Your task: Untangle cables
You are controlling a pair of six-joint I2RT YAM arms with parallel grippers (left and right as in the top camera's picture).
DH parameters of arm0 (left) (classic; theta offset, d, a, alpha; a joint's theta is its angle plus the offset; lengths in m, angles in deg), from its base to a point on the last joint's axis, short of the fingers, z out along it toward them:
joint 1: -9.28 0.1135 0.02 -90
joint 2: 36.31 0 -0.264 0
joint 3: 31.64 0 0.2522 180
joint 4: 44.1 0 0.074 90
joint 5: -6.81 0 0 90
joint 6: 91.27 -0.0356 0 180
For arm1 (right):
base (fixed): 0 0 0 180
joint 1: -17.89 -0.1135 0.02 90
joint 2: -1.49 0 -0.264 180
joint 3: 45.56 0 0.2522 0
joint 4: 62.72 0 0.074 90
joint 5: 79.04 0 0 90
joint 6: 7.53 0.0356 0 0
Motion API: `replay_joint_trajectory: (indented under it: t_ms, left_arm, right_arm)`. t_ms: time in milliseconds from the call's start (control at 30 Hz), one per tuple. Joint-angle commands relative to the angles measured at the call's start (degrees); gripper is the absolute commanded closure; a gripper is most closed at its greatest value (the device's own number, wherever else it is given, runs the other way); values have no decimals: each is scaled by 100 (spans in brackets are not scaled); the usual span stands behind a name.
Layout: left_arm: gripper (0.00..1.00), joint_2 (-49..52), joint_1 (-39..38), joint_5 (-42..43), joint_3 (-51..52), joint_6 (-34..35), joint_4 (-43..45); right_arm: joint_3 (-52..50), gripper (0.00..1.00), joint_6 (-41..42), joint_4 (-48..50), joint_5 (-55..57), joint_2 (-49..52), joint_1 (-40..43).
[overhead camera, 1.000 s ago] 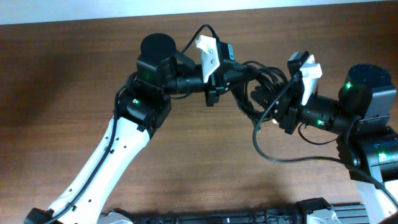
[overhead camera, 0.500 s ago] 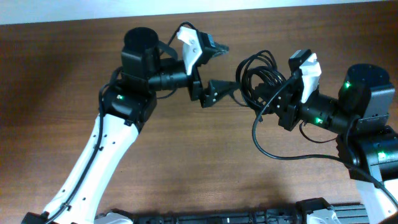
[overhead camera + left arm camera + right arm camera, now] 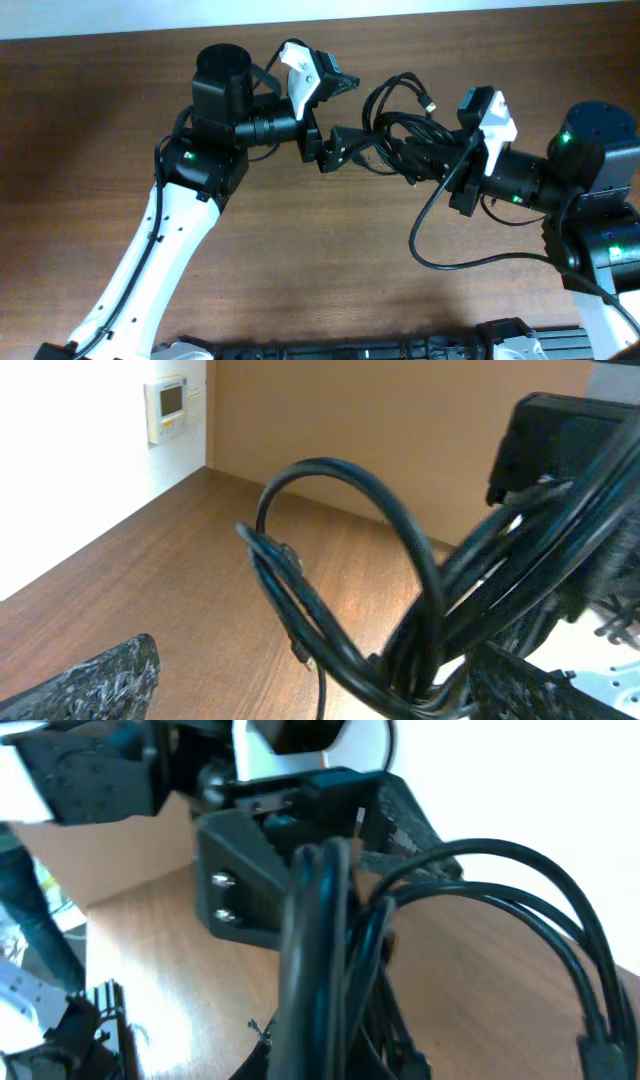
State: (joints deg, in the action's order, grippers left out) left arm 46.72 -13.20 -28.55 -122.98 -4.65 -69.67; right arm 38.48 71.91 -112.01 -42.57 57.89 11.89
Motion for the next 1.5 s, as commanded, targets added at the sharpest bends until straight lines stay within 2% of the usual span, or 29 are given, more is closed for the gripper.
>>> replay_joint_trajectory:
  t_ms: [0, 133, 233, 400, 467, 667, 900, 1167, 1367, 1467]
  left_arm:
    - [1, -125, 15, -772, -116, 15, -214]
    - [1, -127, 15, -2347, -116, 22, -938]
    - [1, -127, 39, -3169, -116, 199, -1287]
    - [1, -127, 243, -3176, -116, 328, -1320]
    - [1, -138, 354, -3027, -116, 435, -1314]
    - [1, -227, 942, -1394, -118, 428, -1121]
    - [1, -227, 1091, 212, -118, 612, -918]
    - [1, -227, 1091, 391, -118, 2059, -116]
    - [1, -227, 962, 302, -116, 2645, 105]
    - [1, -225, 793, 297, -116, 2697, 103]
  right_arm:
    - [46, 96, -420, 68, -699, -129, 7]
    - [46, 96, -420, 131, -754, -142, 7]
    - [46, 96, -420, 138, -782, -142, 7]
    - [46, 96, -420, 149, -774, -142, 7]
    - [46, 96, -420, 146, -774, -140, 7]
    - [46, 96, -422, 146, -752, -129, 7]
    - [44, 96, -424, 107, -754, -103, 7]
    - [44, 96, -424, -22, -940, 90, 7]
    - [44, 96, -575, 2, -1285, 94, 7]
    - [44, 96, -577, 22, -1285, 92, 7]
